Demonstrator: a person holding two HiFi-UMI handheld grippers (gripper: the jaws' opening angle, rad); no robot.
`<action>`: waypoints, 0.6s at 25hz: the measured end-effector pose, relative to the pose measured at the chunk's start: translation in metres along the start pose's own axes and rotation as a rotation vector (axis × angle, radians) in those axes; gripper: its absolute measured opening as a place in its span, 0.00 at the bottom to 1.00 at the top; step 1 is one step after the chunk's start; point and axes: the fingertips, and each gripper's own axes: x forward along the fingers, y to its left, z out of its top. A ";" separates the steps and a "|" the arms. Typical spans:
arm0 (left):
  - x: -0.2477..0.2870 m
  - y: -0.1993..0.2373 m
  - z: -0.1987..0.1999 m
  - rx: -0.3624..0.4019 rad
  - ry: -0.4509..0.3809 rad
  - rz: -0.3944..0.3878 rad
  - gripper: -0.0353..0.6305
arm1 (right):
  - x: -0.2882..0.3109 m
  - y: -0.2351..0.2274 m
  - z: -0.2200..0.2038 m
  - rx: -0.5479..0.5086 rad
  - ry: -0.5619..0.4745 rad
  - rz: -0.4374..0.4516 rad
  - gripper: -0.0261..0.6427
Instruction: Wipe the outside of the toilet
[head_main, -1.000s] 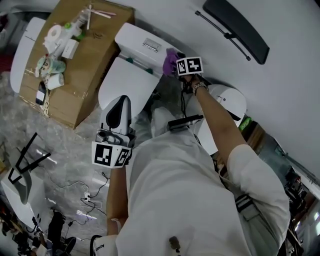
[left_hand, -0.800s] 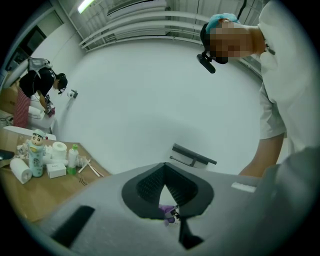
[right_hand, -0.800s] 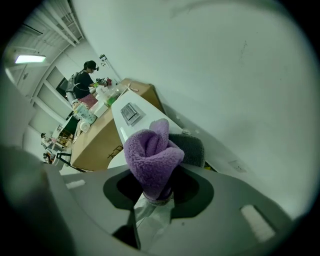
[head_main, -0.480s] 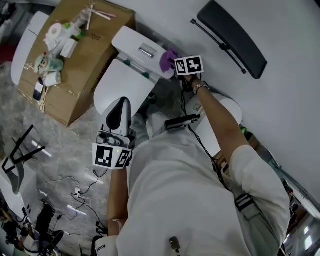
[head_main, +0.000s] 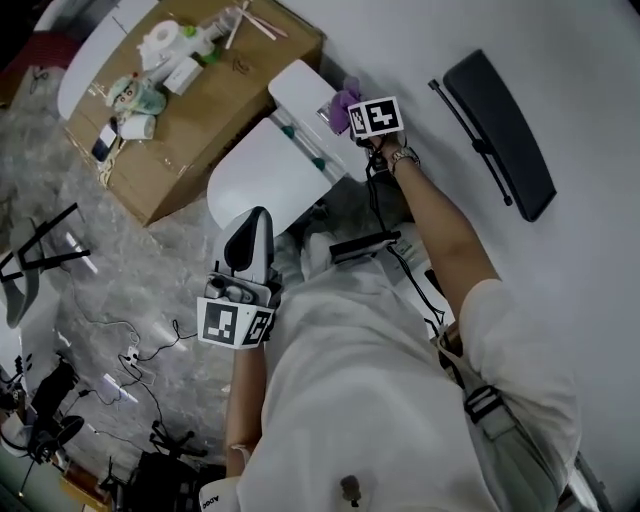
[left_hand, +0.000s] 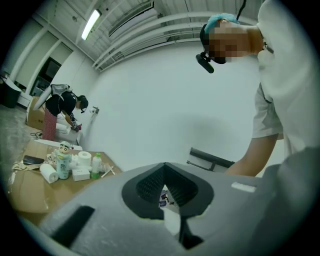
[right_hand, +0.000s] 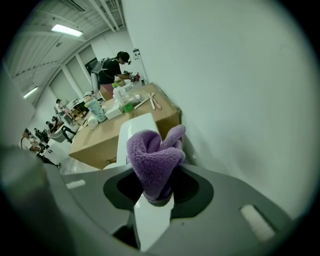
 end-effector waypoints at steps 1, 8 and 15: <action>-0.002 0.002 0.000 -0.003 -0.002 0.015 0.06 | 0.004 0.001 -0.002 -0.008 0.011 -0.004 0.24; 0.001 0.001 -0.005 -0.020 -0.013 0.034 0.06 | 0.001 -0.013 -0.033 0.016 0.006 -0.017 0.24; 0.020 -0.013 -0.017 -0.033 0.010 -0.080 0.06 | -0.017 -0.025 -0.086 0.009 0.032 -0.057 0.24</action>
